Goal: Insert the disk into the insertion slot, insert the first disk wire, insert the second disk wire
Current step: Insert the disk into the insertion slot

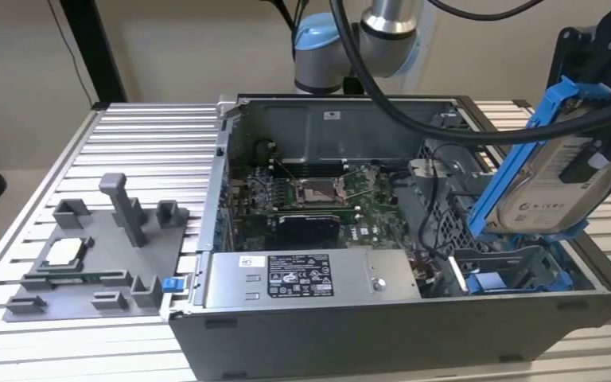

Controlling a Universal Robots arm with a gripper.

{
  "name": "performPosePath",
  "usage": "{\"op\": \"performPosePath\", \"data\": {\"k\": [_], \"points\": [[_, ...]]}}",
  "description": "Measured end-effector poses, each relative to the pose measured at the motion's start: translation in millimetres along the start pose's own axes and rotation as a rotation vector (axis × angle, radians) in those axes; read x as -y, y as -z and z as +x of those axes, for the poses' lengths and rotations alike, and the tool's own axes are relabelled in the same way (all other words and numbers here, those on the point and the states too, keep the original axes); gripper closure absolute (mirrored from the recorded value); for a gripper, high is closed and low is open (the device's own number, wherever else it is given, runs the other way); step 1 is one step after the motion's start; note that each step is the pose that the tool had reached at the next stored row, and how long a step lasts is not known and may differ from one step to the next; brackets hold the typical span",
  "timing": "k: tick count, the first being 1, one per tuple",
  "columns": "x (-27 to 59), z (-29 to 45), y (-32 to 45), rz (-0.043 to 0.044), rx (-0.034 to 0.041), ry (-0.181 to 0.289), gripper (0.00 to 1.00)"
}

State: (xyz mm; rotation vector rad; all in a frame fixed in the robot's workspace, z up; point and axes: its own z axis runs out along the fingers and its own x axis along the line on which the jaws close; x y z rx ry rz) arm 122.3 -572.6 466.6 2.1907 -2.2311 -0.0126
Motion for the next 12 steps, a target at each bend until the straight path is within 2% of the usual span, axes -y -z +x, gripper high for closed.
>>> {"op": "performPosePath", "data": {"k": [4,12], "points": [[0.2,-0.1,-3.3,0.0000,0.0001,0.000,1.00],[4.5,-0.1,-17.8,0.0001,0.0004,0.000,1.00]]}}
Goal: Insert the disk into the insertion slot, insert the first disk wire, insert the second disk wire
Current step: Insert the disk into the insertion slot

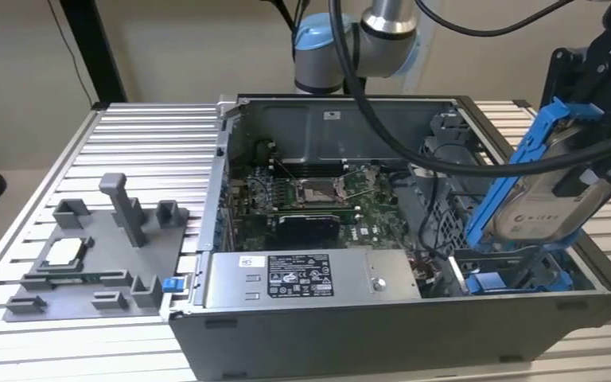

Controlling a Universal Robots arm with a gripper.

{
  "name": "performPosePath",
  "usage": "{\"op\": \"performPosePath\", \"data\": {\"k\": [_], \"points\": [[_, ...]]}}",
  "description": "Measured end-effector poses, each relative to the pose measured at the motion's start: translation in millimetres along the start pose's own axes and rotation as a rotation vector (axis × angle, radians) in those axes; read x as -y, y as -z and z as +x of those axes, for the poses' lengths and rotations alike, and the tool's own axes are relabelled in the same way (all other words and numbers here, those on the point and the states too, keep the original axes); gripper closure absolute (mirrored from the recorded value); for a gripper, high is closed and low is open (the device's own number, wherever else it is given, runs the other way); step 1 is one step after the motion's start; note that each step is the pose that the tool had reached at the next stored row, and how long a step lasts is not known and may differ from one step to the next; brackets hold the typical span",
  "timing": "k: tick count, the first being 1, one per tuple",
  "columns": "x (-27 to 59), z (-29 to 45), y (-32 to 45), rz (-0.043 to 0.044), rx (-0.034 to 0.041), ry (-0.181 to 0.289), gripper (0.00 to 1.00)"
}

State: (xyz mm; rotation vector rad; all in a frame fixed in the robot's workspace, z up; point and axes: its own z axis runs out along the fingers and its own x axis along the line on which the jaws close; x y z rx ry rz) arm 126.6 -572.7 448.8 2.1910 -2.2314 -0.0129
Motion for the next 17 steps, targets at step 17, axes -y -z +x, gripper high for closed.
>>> {"op": "performPosePath", "data": {"k": [17], "points": [[5.2,1.5,-30.4,0.0009,0.0001,0.000,1.00]]}}
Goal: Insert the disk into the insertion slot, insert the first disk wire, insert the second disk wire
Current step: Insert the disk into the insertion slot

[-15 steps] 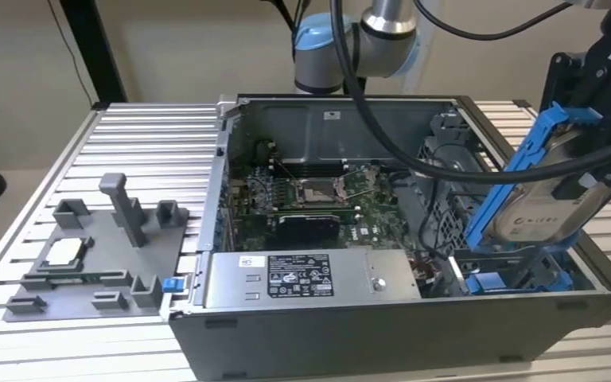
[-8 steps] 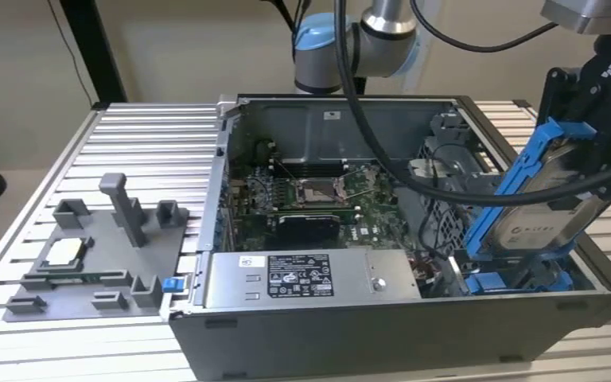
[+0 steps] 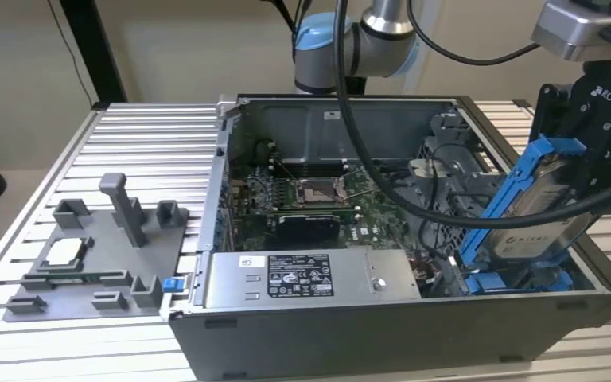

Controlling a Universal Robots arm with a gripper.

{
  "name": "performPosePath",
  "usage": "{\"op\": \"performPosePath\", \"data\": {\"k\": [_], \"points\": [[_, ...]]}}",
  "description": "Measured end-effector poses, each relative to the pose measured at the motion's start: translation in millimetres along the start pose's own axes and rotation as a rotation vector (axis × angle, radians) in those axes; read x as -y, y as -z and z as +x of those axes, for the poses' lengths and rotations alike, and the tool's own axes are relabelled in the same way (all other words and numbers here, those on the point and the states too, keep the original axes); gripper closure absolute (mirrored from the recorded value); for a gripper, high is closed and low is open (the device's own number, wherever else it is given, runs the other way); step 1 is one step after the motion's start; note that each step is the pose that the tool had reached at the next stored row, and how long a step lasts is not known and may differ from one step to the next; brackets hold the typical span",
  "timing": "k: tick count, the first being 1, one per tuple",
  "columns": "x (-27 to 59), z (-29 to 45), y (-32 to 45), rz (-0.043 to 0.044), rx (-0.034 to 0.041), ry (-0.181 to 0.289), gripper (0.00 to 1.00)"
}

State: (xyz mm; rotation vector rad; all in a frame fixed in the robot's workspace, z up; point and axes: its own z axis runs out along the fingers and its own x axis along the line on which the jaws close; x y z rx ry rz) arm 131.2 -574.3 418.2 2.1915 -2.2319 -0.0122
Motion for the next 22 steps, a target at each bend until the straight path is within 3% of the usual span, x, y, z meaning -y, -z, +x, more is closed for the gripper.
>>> {"op": "performPosePath", "data": {"k": [22], "points": [[2.6,0.0,-35.3,0.0044,0.0003,0.000,1.00]]}}
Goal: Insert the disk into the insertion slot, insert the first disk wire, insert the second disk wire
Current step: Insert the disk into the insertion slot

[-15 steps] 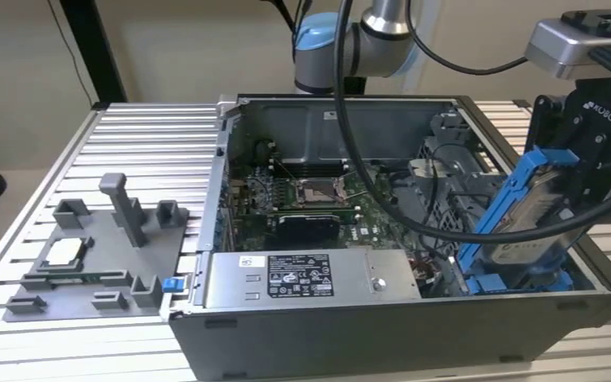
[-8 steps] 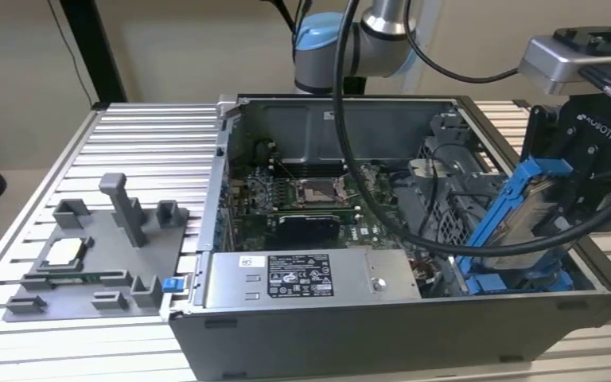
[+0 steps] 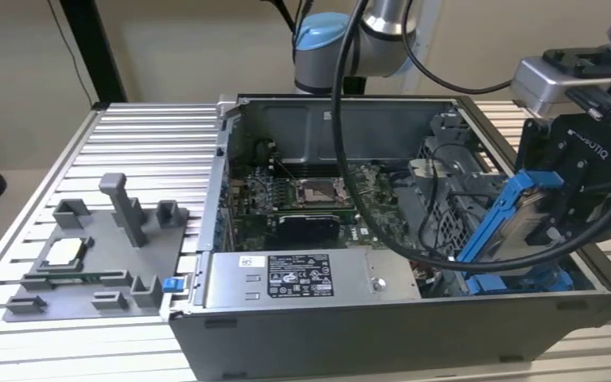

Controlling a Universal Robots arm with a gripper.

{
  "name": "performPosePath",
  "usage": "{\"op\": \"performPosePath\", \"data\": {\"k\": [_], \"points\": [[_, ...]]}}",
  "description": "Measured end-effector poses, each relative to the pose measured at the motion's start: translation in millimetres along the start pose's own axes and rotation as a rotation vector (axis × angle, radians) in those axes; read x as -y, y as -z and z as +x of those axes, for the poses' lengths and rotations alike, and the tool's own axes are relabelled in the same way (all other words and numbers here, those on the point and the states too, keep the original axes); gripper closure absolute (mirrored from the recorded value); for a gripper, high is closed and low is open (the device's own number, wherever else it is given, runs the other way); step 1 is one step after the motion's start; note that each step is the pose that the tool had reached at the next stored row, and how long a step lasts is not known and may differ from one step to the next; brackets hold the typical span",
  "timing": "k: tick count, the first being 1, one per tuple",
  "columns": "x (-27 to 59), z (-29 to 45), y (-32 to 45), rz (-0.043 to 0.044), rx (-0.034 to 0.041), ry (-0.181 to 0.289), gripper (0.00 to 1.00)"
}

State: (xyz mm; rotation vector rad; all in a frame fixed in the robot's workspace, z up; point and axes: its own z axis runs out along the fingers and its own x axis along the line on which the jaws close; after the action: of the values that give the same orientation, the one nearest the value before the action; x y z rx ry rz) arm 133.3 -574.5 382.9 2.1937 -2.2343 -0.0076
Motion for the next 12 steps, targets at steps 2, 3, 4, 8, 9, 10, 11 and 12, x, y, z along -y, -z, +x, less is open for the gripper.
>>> {"op": "performPosePath", "data": {"k": [2,3,4,8,9,10,11,12], "points": [[0.2,0.0,-3.7,0.0000,0.0001,0.000,1.00],[0.2,0.0,-5.5,0.0001,-0.0001,0.000,1.00],[0.3,0.0,-7.3,0.0000,-0.0001,0.000,1.00],[0.4,-0.1,-10.0,0.0002,-0.0004,0.000,1.00],[0.4,-0.1,-9.9,0.0001,-0.0002,0.000,0.00],[0.4,-0.1,-8.6,0.0000,0.0000,0.000,0.00],[0.3,-0.1,-5.2,-0.0001,0.0001,0.000,0.00],[0.2,0.0,-1.3,-0.0003,0.0003,0.000,0.00]]}}
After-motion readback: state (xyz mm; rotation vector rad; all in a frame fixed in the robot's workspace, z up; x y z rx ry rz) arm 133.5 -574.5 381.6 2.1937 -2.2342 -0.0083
